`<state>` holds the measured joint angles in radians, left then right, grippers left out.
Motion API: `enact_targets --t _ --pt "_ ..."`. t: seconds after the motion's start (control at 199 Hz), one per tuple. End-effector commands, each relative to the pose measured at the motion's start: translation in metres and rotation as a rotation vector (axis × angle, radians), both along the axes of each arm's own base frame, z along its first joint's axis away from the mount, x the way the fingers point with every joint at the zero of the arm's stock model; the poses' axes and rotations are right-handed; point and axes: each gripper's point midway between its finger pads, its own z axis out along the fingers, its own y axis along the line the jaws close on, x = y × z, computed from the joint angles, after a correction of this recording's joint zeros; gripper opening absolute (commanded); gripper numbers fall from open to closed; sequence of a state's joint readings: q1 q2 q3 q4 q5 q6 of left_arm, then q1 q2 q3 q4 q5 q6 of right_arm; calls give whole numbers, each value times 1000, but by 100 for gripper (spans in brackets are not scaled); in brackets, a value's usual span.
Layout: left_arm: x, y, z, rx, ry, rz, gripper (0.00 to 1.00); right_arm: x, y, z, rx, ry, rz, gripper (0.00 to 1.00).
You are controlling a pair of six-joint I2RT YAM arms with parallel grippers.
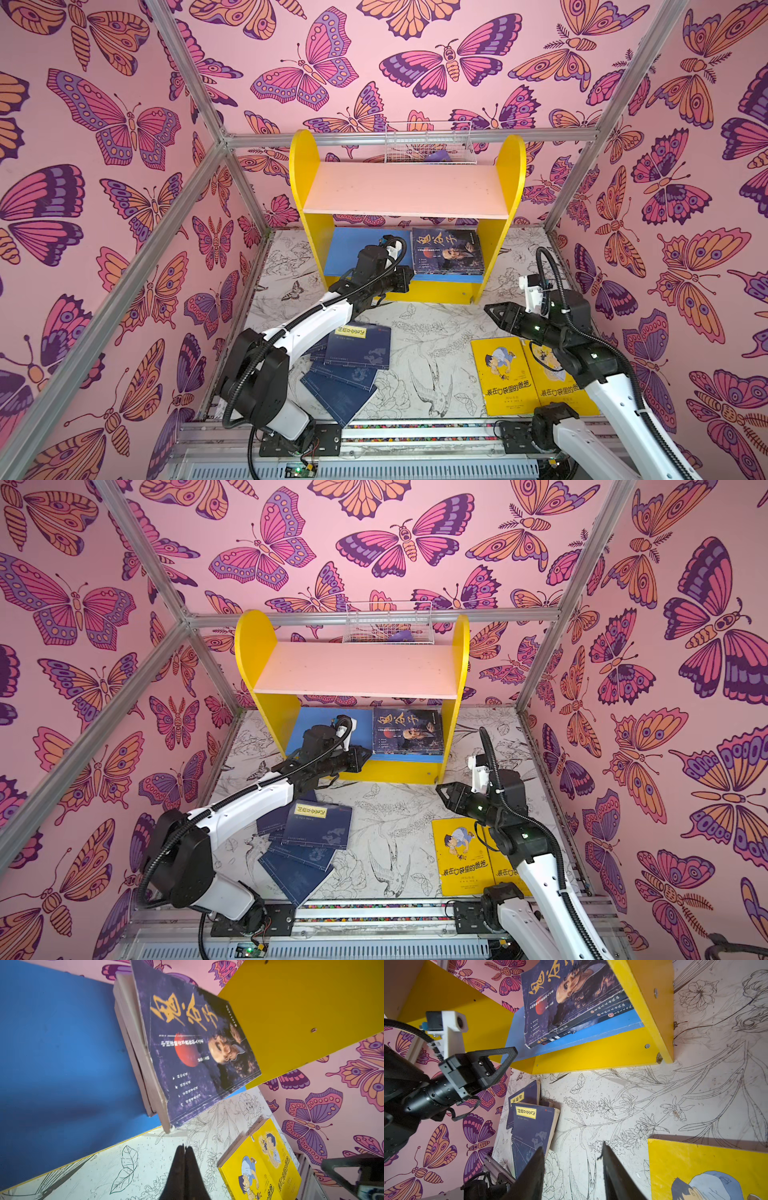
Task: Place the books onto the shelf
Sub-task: 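Press the purple book flat onto the stack with the left gripper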
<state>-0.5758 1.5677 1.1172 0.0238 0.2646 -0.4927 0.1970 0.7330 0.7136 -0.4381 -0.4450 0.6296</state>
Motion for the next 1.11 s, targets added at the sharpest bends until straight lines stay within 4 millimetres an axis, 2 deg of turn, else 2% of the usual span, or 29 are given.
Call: enact_targets --t 0.0,0.499,0.806,0.902,1.018,1.103 --pt "-4 -6 -17 33 30 -48 0 1 -3 2 -8 -12 -15 47" --pt "23 -21 -13 87 -4 -80 0 -1 -6 -3 -23 -5 -22 47" --pt "21 -31 -7 58 2 -122 0 -2 -7 -6 -36 -4 -25 47" --pt "20 -23 6 35 -21 -95 0 -2 -9 -7 -43 -4 -31 47" --pt "27 -3 27 -64 -36 -15 0 -1 -9 -8 -45 1 -30 47" --pt "32 7 33 -105 -40 21 0 -1 -8 -10 -41 5 -27 47"
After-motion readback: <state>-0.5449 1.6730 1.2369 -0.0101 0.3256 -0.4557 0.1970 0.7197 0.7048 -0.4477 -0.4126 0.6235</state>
